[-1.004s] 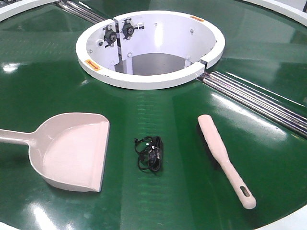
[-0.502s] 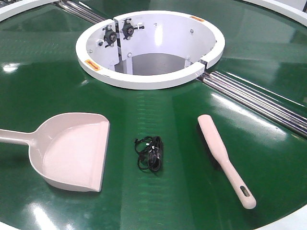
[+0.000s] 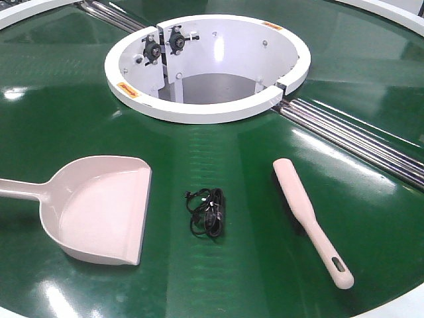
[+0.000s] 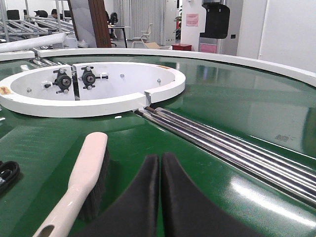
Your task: Clean and inspect green conveyor with broom and dustpan
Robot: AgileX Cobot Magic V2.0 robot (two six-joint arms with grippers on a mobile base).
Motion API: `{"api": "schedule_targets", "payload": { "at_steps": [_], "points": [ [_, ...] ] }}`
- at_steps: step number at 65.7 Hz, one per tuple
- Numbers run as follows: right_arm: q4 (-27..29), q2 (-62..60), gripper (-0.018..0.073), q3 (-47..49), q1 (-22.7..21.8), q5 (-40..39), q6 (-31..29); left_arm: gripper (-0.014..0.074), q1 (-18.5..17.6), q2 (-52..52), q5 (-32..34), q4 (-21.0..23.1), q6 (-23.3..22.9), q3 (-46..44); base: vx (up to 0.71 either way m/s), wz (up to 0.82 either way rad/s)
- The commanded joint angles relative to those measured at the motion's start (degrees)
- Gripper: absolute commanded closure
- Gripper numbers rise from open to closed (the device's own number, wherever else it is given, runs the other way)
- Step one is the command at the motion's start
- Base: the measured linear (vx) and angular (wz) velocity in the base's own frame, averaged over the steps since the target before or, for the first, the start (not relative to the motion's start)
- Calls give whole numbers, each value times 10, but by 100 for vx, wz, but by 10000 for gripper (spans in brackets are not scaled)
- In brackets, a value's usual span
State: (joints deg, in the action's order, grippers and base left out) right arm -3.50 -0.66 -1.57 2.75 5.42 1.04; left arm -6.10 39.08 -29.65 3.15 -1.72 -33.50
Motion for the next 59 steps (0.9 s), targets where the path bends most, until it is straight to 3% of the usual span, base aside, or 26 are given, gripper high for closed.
{"api": "schedule_targets", "payload": {
  "at_steps": [1,13,35,49,59],
  "points": [
    [-6,-6,568,-2,-4,-41,-2,582,2,13,51,-3,0,-21,0,0],
    [-6,-6,568,-2,-4,-41,-2,463,2,16,58,-3,0,-21,0,0],
    [-6,-6,568,-2,-4,-41,-2,10,2,16,60,-14,5,-21,0,0],
    [-6,-6,568,-2,-4,-41,-2,-3,2,16,48,-6,17,-31,0,0],
    [-6,-6,568,-2,-4,-41,-2,49,2,54,-77,-19,163,-119,0,0]
  ]
}}
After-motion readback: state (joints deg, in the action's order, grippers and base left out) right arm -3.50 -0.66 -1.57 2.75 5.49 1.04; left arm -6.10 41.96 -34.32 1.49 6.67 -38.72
